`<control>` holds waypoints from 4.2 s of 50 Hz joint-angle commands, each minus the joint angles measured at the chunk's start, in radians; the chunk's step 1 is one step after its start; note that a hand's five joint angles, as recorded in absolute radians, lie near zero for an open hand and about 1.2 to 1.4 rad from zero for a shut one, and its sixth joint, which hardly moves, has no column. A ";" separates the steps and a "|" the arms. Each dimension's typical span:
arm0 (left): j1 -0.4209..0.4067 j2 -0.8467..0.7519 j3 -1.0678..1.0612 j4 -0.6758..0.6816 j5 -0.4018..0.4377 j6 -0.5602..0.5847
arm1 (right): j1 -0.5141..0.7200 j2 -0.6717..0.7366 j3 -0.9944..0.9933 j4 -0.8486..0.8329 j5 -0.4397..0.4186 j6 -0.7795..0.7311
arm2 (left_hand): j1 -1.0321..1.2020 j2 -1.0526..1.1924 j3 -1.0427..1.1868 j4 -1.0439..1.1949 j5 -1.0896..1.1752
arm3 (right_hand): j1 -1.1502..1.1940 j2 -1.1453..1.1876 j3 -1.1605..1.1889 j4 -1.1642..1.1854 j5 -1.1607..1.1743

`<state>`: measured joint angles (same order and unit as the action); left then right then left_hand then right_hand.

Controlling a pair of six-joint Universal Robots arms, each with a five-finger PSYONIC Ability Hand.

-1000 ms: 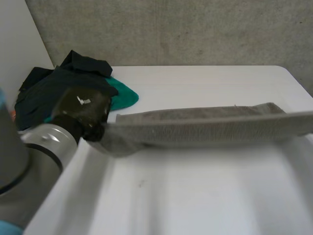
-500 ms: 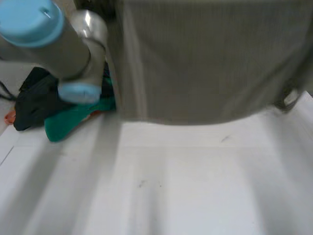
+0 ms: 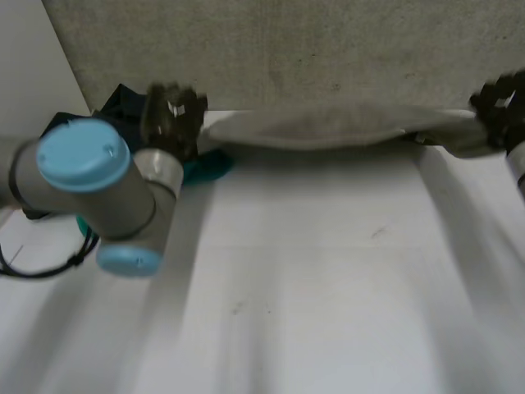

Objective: Fold the laundry.

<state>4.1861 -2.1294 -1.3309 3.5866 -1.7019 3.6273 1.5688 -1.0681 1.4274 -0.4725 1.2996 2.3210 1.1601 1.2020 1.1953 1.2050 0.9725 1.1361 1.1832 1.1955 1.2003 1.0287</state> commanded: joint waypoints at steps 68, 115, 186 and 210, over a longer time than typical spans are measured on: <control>-0.087 -0.281 0.276 0.049 -0.124 0.257 | 0.033 0.320 -0.302 0.078 0.121 -0.048 | -0.986 -1.027 -1.021 -1.030 -0.973 | -0.962 -1.009 -1.021 -1.026 -1.029; -0.110 0.183 -0.258 0.044 -0.117 0.022 | -0.187 0.074 -0.012 0.117 0.136 -0.327 | -0.986 -1.027 -1.021 -1.030 -0.973 | 0.260 0.213 0.201 0.196 0.193; -0.212 0.200 -0.272 0.047 -0.124 -0.009 | 0.382 -0.127 0.219 0.158 -0.020 0.138 | -0.986 -1.027 -1.021 -1.030 -0.973 | 0.260 0.213 0.201 0.196 0.193; -0.152 0.238 -0.286 0.049 -0.116 -0.093 | 0.475 -0.021 0.111 0.138 -0.168 0.549 | -0.986 -1.027 -1.021 -1.030 -0.973 | -0.962 -1.009 -1.021 -1.026 -1.029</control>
<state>4.0374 -1.8860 -1.6439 3.6342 -1.8221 3.5377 2.1267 -1.0261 1.5498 -0.3546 1.0749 2.6874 0.1924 0.2067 0.2131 0.2032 0.0497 0.2351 0.2290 0.2291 0.2334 0.0523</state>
